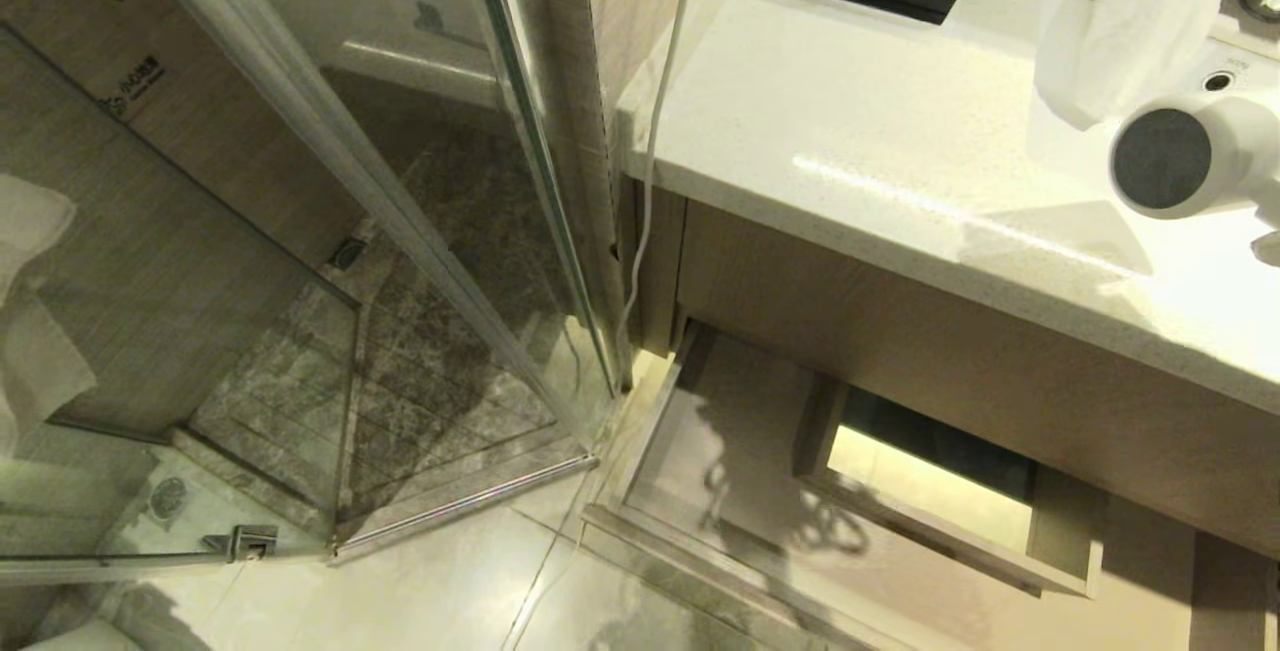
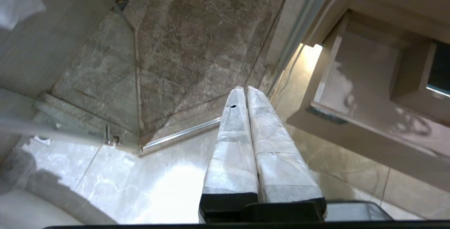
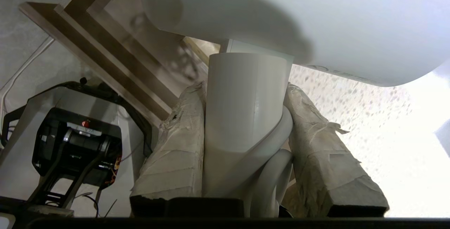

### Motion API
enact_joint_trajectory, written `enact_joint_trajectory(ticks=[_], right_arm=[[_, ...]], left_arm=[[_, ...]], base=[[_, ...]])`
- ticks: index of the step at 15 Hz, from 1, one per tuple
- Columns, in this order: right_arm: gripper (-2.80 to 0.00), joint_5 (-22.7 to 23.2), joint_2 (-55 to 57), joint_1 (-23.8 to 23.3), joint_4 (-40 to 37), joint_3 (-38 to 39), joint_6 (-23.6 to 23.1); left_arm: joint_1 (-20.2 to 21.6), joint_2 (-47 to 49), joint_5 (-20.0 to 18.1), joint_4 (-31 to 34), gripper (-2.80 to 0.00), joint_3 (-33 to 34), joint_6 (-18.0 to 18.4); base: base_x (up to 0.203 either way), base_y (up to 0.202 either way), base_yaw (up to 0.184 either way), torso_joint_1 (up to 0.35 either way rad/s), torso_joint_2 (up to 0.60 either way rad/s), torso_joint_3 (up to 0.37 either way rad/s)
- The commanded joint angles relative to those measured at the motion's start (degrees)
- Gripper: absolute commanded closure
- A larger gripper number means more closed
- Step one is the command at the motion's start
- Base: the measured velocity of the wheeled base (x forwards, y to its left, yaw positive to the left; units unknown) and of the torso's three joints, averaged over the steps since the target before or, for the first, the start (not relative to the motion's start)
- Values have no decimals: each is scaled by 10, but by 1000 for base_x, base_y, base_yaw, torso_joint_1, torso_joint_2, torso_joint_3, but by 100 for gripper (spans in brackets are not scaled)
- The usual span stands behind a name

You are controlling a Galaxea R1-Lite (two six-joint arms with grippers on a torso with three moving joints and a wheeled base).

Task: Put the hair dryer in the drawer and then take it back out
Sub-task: Put it into the drawer

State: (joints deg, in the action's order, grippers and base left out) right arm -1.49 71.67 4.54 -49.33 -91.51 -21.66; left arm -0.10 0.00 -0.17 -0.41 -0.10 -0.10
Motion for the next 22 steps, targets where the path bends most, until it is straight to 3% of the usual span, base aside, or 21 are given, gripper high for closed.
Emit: enact_joint_trajectory(ticks=[1, 14, 22], right_arm=[[0, 0, -7, 0, -2, 6, -1], [0, 0, -39, 0, -1, 33, 0], [0, -1, -52, 0, 29, 53, 1]], left_arm=[[0, 1, 0, 0, 0, 0, -1], [0, 1, 0, 0, 0, 0, 0], [0, 1, 0, 0, 0, 0, 0]], base=[[0, 0, 0, -310, 125, -195], [0, 0, 0, -274, 34, -244], [0, 0, 0, -38, -10, -43]])
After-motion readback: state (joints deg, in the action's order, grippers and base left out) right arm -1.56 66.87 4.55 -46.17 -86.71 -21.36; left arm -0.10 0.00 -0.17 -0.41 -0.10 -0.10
